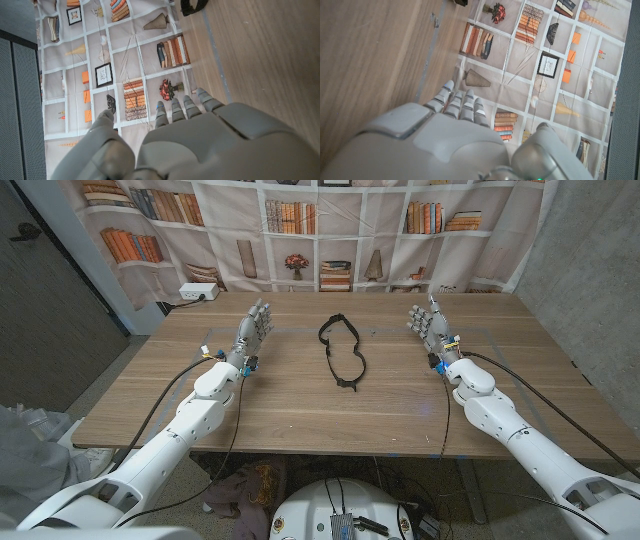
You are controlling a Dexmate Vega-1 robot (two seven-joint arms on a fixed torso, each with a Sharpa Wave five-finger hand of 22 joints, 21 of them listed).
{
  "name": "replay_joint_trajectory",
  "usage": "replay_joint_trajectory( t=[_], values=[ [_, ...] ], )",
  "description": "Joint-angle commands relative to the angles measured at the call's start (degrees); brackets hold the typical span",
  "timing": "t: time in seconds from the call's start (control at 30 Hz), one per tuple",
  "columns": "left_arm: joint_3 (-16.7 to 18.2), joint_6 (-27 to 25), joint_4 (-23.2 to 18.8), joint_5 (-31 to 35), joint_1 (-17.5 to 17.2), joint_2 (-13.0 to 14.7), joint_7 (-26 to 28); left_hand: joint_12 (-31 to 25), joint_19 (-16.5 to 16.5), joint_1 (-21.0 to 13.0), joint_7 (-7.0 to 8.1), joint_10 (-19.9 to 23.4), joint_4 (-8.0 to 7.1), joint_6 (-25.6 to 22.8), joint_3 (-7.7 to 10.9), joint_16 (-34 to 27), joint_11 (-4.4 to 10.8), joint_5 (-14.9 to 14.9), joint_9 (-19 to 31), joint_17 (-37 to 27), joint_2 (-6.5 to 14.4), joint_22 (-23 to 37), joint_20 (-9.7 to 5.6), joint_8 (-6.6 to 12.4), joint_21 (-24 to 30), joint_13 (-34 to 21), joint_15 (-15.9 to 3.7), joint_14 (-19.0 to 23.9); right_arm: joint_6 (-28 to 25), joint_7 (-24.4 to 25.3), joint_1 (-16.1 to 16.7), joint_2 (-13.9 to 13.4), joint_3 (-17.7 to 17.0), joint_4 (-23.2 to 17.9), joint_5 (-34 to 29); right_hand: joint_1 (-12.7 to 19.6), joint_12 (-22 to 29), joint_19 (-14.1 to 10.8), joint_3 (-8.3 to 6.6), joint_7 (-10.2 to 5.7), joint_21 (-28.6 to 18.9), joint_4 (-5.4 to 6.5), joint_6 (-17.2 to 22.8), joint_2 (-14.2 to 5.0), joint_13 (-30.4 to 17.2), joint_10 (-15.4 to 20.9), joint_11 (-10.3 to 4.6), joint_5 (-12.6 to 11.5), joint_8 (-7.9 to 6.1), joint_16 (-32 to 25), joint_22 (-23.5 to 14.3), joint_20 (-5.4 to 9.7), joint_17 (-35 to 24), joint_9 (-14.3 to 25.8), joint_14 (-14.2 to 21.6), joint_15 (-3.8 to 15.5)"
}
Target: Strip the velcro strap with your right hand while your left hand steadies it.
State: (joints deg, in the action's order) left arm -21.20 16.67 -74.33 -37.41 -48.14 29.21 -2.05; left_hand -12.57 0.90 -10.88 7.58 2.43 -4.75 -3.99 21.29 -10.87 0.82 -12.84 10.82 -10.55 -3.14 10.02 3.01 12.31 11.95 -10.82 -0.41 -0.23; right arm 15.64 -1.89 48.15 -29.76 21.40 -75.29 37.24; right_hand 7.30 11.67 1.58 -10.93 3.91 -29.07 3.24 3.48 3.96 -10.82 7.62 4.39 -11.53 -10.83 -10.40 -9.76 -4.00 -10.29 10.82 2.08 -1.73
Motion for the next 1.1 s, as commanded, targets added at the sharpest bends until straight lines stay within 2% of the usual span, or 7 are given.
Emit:
replay_joint_trajectory(
  t=[0.03, 0.33, 0.63, 0.7, 0.73, 0.8, 1.1],
  values=[
    [-0.24, 0.24, 1.62, -0.49, 0.85, -0.19, -1.93, -0.38, -0.01, -0.28, 0.20, 0.64, 0.11, -0.34, 0.35, -0.22, 0.15, -0.20, 0.20, -0.18, 0.14, 0.11, 0.42, 0.28, 0.26, -0.17, 0.17, -0.53, -1.63, 0.45, 0.19, -0.51, 0.48, -1.42, -0.30, 0.65, 0.39, -0.05, -0.24, 0.28, -0.23, -0.08, 0.08, 0.00, -0.24, 0.62, -0.05, -0.25, -0.34, -0.42, -0.12, -0.51, -0.29, 0.19, 0.36, -0.15],
    [-0.20, 1.86, 2.73, -0.58, 0.89, -0.60, -3.05, -0.47, 0.02, -0.31, 0.01, 1.16, 0.11, -0.93, 0.28, -0.19, 0.01, -0.18, 0.19, -0.19, 0.21, 0.12, 0.64, 0.37, 0.15, -0.17, 0.16, -0.53, -2.24, 1.89, 1.05, -1.41, 0.57, -4.35, -1.34, 1.08, 1.02, -0.25, -0.27, 0.35, 0.48, -0.43, -0.34, -0.18, -0.25, 1.99, 0.23, -0.23, -0.30, -0.63, -0.14, -0.42, -0.23, 0.20, 0.85, -1.01],
    [-0.36, 0.92, -2.08, 0.88, -0.99, -0.13, 0.74, -0.55, -0.06, -0.33, -0.09, 1.62, 0.12, -1.25, 0.21, -0.17, 0.00, -0.17, 0.19, -0.19, 0.23, 0.13, 0.84, 0.37, 0.04, -0.17, 0.24, -0.54, 0.19, 0.96, 1.01, -3.11, 1.19, -4.63, -4.46, 2.23, 1.15, -0.19, -0.70, -0.04, 1.23, -1.09, -1.23, -0.76, -0.30, 2.22, 0.13, -0.27, -0.17, -0.51, -0.16, -0.77, -0.20, 0.23, 0.57, -0.81],
    [-0.43, -0.10, -4.05, 1.22, -1.79, 0.30, 2.04, -0.58, -0.05, -0.34, -0.08, 1.75, 0.13, -1.31, 0.20, -0.17, 0.03, -0.16, 0.18, -0.19, 0.24, 0.13, 0.86, 0.36, 0.02, -0.17, 0.31, -0.53, 0.84, 0.62, 1.35, -3.74, 1.20, -5.13, -5.09, 4.53, 1.44, -0.31, -1.45, -1.50, 2.12, -2.48, -2.60, -1.30, -0.40, 2.73, -2.73, -0.23, -0.07, -0.46, -0.19, -0.99, -0.19, 0.27, 0.36, -0.25],
    [-0.50, -0.95, -5.24, 1.54, -2.21, 0.74, 2.84, -0.59, -0.05, -0.34, -0.12, 1.79, 0.13, -1.36, 0.19, -0.17, 0.04, -0.16, 0.18, -0.18, 0.24, 0.13, 0.87, 0.37, 0.01, -0.17, 0.30, -0.51, 1.14, 0.38, 1.48, -4.08, 1.19, -5.36, -5.35, 6.62, 2.01, -0.51, -1.92, -3.46, 3.22, -3.95, -3.48, -1.47, -0.50, 4.07, -6.09, 0.04, -0.25, -0.46, -0.27, -1.16, -0.18, 0.32, 0.24, -0.01],
    [-0.58, -3.42, -8.36, 2.66, -3.40, 1.53, 6.21, -0.60, -0.09, -0.35, -0.17, 1.89, 0.13, -1.38, 0.18, -0.14, 0.07, -0.16, 0.18, -0.18, 0.25, 0.13, 0.91, 0.35, -0.02, -0.17, 0.34, -0.59, 1.82, -1.45, 1.31, -4.96, 1.37, -5.25, -5.58, 7.43, 2.25, -0.66, -2.19, -4.19, 3.57, -4.45, -3.65, -1.75, -0.51, 4.73, -7.73, 0.12, -0.33, -0.50, -0.28, -1.51, -0.17, 0.33, 0.29, 0.25],
    [-0.50, -3.56, -11.33, 2.30, -5.84, 1.71, 7.27, -0.83, -0.03, -0.41, -0.68, 2.87, 0.18, -2.41, 0.09, -0.12, -0.08, -0.11, 0.17, -0.18, 0.27, 0.15, 0.88, 0.58, -0.09, -0.18, 0.44, -0.60, 4.40, -7.49, -0.99, -7.62, 2.59, -4.12, -7.96, 14.36, 2.25, -0.46, -5.65, -5.60, 5.46, -8.28, -4.88, -5.23, -0.49, 4.97, -10.34, 0.39, -0.67, -0.40, -0.33, -1.49, -0.17, 0.33, -0.49, 0.82]
  ],
)
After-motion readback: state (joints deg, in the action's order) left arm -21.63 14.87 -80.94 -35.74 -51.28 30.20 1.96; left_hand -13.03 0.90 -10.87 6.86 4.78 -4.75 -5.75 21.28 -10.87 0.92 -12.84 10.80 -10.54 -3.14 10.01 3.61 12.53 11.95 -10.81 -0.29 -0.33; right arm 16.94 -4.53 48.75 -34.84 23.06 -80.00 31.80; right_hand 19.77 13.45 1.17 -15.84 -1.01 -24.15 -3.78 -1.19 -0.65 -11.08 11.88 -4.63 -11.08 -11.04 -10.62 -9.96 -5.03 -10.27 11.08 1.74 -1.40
